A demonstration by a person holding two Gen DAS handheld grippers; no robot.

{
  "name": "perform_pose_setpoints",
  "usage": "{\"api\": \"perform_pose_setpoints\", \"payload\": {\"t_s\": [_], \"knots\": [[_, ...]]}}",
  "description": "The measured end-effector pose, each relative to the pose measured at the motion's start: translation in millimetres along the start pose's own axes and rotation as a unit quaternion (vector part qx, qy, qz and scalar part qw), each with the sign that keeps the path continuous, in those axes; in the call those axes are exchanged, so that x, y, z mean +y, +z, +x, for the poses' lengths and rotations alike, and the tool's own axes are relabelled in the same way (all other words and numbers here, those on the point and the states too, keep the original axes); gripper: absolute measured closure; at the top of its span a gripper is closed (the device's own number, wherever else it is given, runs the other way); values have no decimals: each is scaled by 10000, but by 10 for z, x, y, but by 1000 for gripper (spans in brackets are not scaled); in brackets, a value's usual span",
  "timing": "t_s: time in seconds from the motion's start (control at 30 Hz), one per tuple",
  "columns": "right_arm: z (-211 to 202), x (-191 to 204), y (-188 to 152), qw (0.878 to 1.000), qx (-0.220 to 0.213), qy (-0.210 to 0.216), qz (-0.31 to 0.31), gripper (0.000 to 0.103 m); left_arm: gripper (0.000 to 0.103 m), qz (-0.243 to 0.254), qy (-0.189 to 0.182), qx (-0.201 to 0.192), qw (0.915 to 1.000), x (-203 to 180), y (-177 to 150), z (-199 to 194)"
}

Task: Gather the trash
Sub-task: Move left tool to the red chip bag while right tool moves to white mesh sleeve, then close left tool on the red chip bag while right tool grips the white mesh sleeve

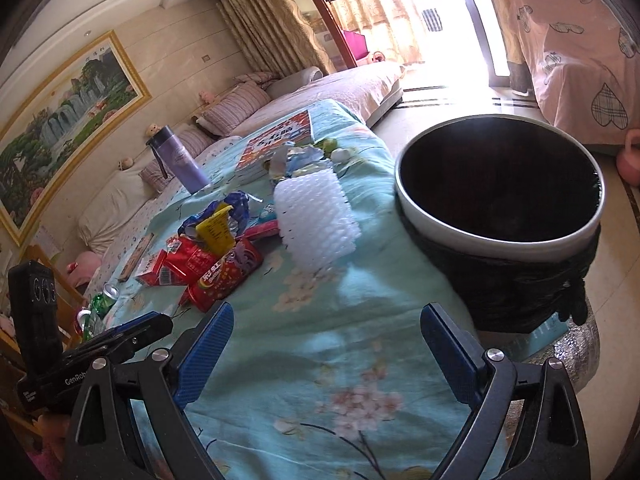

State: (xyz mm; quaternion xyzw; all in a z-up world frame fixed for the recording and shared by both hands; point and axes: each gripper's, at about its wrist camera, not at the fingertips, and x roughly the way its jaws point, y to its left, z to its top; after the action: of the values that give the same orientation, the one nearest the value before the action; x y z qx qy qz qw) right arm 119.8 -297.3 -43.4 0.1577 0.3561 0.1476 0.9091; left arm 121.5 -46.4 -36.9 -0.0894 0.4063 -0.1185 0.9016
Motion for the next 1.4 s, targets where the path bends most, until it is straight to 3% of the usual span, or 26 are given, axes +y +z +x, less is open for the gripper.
{"api": "perform_pose_setpoints", "payload": {"t_s": [0.07, 0.13, 0.23, 0.77, 0.8, 0.83, 0.87, 0.93, 1.03, 1.13, 1.4], "knots": [[37, 67, -10, 10000, 3, -31, -81, 7, 44, -73, 77, -17, 9999, 85, 11, -3], [75, 137, -17, 9998, -2, -58, -175, 7, 32, -171, 154, -56, 9997, 161, 28, -6], [134, 222, -20, 9994, -36, -173, -309, 7, 27, -308, 201, -94, 9993, 251, 68, 4], [552, 192, 298, 9988, -54, -415, -243, 8, 27, -428, 187, 67, 9989, 406, 475, 436], [587, 187, 311, 9988, -42, -430, -237, 8, 34, -428, 180, 82, 9989, 413, 479, 455], [618, 176, 324, 9988, -39, -426, -225, 13, 52, -410, 173, 105, 9990, 417, 476, 475], [641, 170, 334, 9987, -38, -446, -229, 18, 51, -375, 149, 158, 9991, 415, 471, 498], [666, 158, 336, 9984, -29, -510, -236, 56, 58, -322, 143, 89, 9993, 407, 455, 480], [649, 132, 315, 9989, -54, -426, -198, 72, 62, -246, 136, 2, 9996, 383, 429, 415], [551, 137, 288, 9991, -159, -344, -177, 81, 64, -290, 79, -60, 9995, 387, 417, 329], [293, 163, 254, 9996, -238, -73, -114, 82, 65, -207, -103, -292, 9993, 232, 424, 34]]}}
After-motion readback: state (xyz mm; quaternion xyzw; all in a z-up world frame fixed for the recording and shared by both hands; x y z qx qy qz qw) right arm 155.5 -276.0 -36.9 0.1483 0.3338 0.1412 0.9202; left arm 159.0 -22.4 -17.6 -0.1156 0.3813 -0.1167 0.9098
